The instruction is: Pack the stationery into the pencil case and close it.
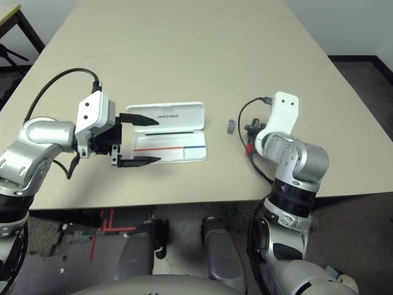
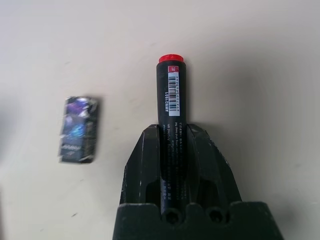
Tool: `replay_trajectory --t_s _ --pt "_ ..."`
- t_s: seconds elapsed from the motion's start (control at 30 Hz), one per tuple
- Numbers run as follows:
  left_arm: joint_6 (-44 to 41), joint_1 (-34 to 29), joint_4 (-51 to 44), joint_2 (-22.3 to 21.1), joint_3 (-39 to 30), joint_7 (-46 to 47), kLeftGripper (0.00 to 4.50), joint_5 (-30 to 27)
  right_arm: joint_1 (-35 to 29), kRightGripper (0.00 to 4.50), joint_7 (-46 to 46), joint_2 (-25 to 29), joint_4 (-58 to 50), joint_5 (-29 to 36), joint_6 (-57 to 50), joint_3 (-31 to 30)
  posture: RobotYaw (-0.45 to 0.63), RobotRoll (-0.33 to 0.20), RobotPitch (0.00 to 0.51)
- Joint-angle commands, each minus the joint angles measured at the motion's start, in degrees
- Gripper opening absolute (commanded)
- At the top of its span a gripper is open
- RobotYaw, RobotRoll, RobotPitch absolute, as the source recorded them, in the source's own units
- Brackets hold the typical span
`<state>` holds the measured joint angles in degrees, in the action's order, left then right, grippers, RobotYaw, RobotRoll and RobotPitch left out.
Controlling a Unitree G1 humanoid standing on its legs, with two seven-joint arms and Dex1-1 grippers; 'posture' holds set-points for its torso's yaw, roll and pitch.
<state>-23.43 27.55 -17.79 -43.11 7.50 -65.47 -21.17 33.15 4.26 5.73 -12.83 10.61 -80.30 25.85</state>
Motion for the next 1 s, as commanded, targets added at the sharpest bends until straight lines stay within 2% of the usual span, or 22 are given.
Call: replay_trajectory --t_s 0.03,0.17,0.27,0.33,0.47,0.57,0.73,0.9,1.0 --pt "0.12 -0.2 -0.33 -0.28 0.97 -0.11 4.5 0.64 1.25 0.49 -0.74 1.68 0.11 0.1 0.94 0.01 -0.1 0.0 0.164" --pt "0.33 -0.13 -0.08 -0.37 1.08 -0.31 4.5 0.7 3.14 0.49 -1.26 2.81 -0.58 0.56 0.56 0.3 -0.11 0.0 0.165" --pt "0.36 -0.12 0.06 -0.53 1.13 -0.49 4.5 0.72 4.16 0.49 -2.85 5.33 -0.18 0.95 0.97 0.1 -0.11 0.0 0.165" --pt "0.5 -0.02 0.41 -0.65 1.12 -0.69 4.5 0.78 4.52 0.49 -6.44 9.03 0.6 2.28 1.67 -1.7 -0.12 0.0 0.166" --pt "0.93 0.36 1.41 -1.09 0.91 -1.1 4.5 1.03 3.71 0.49 -19.9 20.5 1.99 6.32 7.24 -9.98 -0.13 0.0 0.166" --pt "1.59 0.6 2.38 -1.77 0.65 -1.53 4.5 1.59 3.24 0.49 -31.61 30.58 2.41 6.99 15.17 -18.5 -0.13 0.0 0.167" --pt "2.07 0.52 2.96 -2.64 -0.08 -1.67 4.5 1.76 3.71 0.49 -50.07 43.35 1.22 8.22 25.12 -28.91 -0.12 0.0 0.169" --pt "2.06 -0.26 3.03 -4.45 -0.64 -1.8 4.5 1.8 4.12 0.49 -64.81 51.36 1.11 5.6 37.56 -36.44 -0.12 0.0 0.17" --pt "2.1 -1.01 2.78 -5.83 -1.01 -1.82 4.5 1.93 4.44 0.49 -70.04 52.73 -0.72 5.12 40.78 -39.39 -0.1 0.0 0.174"
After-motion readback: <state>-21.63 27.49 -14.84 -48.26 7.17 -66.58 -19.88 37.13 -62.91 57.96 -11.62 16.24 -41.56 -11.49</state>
